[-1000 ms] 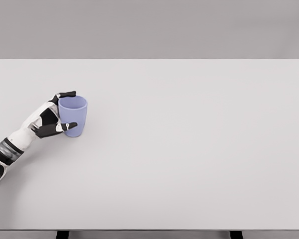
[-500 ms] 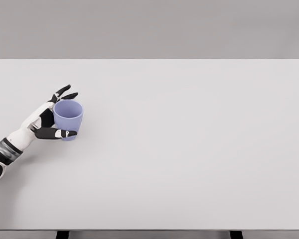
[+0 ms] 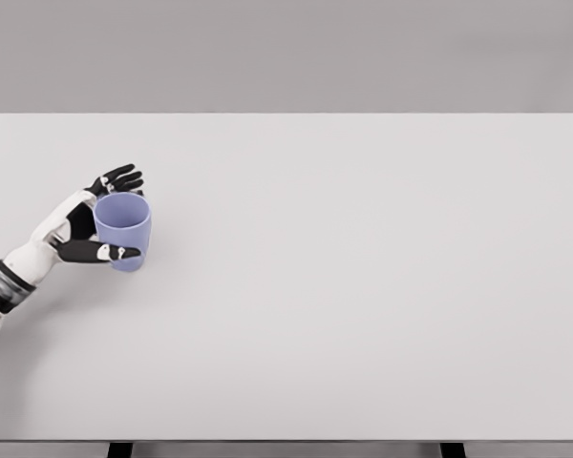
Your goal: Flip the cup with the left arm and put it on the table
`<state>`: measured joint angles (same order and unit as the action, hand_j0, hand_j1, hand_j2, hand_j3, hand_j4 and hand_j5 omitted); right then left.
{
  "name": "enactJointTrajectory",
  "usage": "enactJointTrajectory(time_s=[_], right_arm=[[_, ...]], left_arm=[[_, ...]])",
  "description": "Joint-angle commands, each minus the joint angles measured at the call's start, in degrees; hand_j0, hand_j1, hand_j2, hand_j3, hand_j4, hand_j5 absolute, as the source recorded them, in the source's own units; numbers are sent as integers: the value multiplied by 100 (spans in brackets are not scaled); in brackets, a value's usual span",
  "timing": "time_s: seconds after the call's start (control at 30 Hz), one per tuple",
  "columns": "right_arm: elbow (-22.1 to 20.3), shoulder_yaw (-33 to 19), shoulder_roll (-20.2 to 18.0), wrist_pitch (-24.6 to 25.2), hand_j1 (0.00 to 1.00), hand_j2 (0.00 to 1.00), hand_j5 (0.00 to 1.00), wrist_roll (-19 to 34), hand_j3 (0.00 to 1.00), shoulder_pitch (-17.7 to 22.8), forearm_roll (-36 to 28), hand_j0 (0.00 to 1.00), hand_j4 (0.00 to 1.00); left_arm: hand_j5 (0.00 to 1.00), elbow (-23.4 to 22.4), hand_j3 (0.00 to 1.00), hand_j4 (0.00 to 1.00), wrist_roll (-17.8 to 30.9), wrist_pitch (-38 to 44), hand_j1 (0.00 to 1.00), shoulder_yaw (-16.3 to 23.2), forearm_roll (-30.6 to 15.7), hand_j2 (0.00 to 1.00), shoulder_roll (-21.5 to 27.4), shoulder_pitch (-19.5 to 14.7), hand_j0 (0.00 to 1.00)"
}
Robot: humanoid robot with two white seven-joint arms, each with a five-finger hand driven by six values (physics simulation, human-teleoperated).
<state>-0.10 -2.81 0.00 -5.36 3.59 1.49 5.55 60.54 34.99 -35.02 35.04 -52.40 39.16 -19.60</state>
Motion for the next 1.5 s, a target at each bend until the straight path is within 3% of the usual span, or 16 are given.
enactJointTrajectory(time_s=[0.0,0.4,1.0,1.23,1.3,1.4,1.47], right_arm=[[2,0,0,0,100,100,100,2,100,0,-1,100,100],[2,0,0,0,100,100,100,2,100,0,8,100,100],[2,0,0,0,100,100,100,2,100,0,-1,100,100],[2,0,0,0,100,100,100,2,100,0,-1,100,100],[2,0,0,0,100,100,100,2,100,0,-1,100,100],[2,0,0,0,100,100,100,-7,100,0,-1,100,100],[2,0,0,0,100,100,100,2,100,0,-1,100,100]], left_arm=[[100,90,100,100,1,2,100,-85,-33,100,91,0,100],[100,195,100,100,1,2,100,-138,-24,100,408,-176,100],[100,389,100,100,1,2,100,-270,187,100,689,-141,100],[100,679,100,100,1,2,100,-384,195,100,909,-105,100],[100,801,100,100,1,2,100,-375,291,100,900,-88,100],[100,828,100,100,1,2,100,-507,828,100,900,149,100],[100,960,100,100,1,2,100,-595,828,100,935,176,100]])
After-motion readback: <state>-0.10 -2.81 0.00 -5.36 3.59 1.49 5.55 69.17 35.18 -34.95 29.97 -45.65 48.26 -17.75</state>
